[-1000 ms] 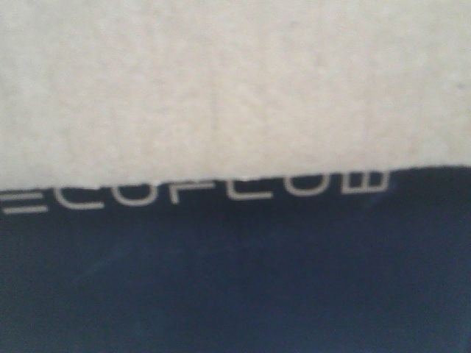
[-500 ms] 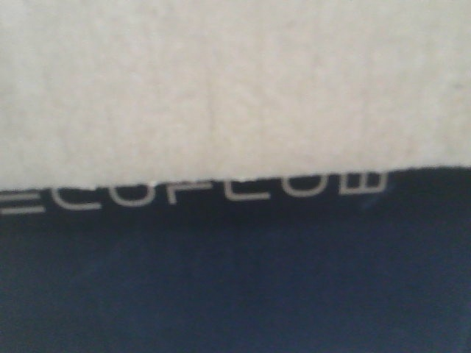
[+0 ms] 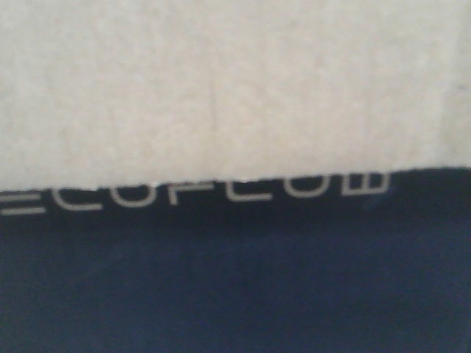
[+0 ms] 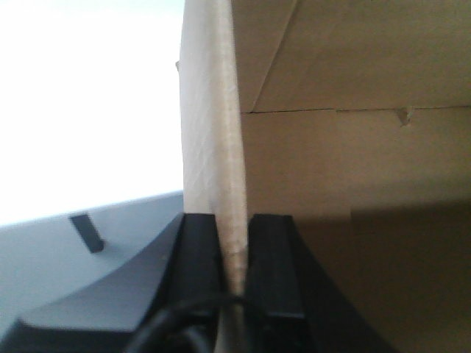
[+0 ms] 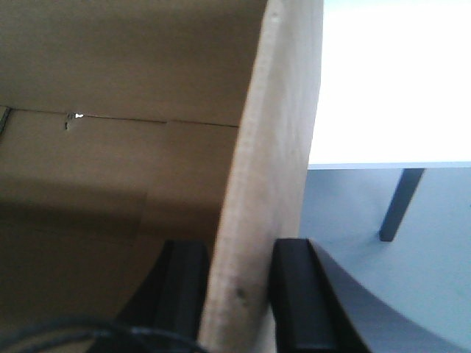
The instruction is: Grab box from left shelf to table start
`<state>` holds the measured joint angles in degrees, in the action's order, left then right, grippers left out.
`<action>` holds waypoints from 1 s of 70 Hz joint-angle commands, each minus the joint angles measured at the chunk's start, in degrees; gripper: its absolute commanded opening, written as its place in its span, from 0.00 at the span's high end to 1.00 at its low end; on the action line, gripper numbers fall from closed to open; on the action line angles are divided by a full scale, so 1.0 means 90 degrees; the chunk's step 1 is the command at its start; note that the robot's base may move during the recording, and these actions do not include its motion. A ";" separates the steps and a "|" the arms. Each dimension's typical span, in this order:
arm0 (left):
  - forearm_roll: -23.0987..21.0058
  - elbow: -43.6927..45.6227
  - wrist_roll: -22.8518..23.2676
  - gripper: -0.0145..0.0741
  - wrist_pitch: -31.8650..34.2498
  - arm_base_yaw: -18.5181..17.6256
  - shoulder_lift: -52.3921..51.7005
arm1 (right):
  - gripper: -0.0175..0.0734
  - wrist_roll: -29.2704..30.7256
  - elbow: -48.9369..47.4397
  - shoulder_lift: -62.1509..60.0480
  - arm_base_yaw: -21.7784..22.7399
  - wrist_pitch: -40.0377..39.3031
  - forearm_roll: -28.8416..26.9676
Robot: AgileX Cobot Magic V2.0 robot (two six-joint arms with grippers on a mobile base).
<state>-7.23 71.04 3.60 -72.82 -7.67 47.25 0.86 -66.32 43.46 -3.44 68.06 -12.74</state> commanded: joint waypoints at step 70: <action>-0.0232 0.0193 -0.0070 0.95 0.0287 -0.0064 -0.0027 | 0.74 0.0055 -0.0227 -0.0042 0.0014 -0.0603 -0.0264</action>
<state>-7.54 71.04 3.60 -72.82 -7.67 47.25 0.86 -66.32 43.33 -3.44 68.34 -12.52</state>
